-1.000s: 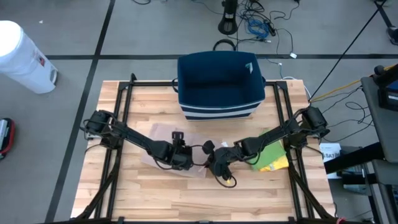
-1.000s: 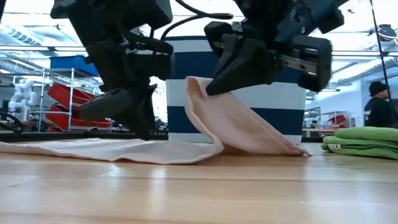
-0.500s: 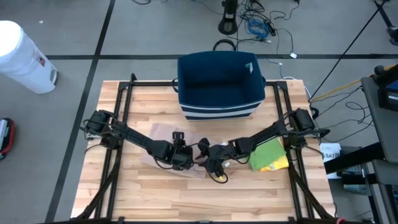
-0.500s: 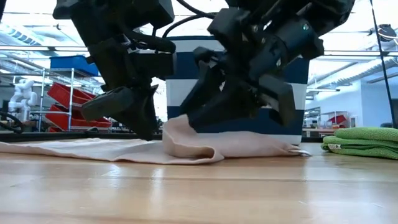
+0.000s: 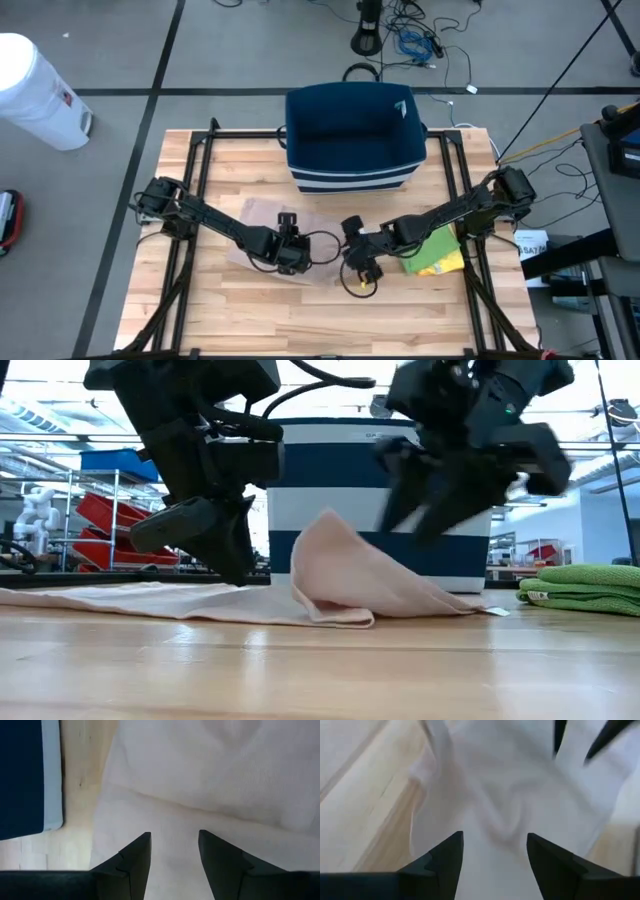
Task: Fold towel
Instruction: Fold the light brown towel
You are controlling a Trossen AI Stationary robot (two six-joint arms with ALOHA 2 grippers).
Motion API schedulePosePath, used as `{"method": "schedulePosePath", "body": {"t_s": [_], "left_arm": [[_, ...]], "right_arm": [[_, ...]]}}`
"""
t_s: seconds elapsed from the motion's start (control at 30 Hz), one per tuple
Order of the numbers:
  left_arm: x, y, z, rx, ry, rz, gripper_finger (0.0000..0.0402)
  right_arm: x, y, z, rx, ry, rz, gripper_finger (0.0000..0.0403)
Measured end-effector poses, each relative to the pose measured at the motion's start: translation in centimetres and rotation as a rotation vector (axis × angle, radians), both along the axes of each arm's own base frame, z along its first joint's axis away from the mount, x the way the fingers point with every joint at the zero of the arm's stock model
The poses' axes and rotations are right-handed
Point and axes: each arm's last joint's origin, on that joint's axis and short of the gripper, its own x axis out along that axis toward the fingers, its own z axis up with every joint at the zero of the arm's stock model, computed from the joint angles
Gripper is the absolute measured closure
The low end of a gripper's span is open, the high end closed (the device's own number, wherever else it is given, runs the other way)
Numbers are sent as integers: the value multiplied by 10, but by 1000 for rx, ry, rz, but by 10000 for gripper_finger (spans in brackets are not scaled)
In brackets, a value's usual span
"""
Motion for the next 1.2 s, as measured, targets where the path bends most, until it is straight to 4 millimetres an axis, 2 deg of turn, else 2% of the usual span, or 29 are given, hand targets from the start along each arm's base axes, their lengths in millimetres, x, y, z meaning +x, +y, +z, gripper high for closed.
{"method": "schedulePosePath", "body": {"t_s": [0.23,0.47,0.7,0.83,1.03,1.2], "left_arm": [[2,-1,1,-5,-18,-2,229],[2,-1,1,-6,-20,-2,229],[3,-1,1,-9,-31,-2,229],[3,-1,1,-11,-36,-2,229],[4,-1,1,-6,-35,-14,229],[4,-1,1,-7,-29,-25,229]], "right_arm": [[-21,-6,-16,46,241,-185,211],[-35,-13,-36,104,312,-249,214],[-39,-21,-49,197,274,-260,219],[-43,-25,-56,211,274,-261,260],[-44,-25,-56,214,285,-200,382],[-48,-26,-44,229,255,-186,392]]}}
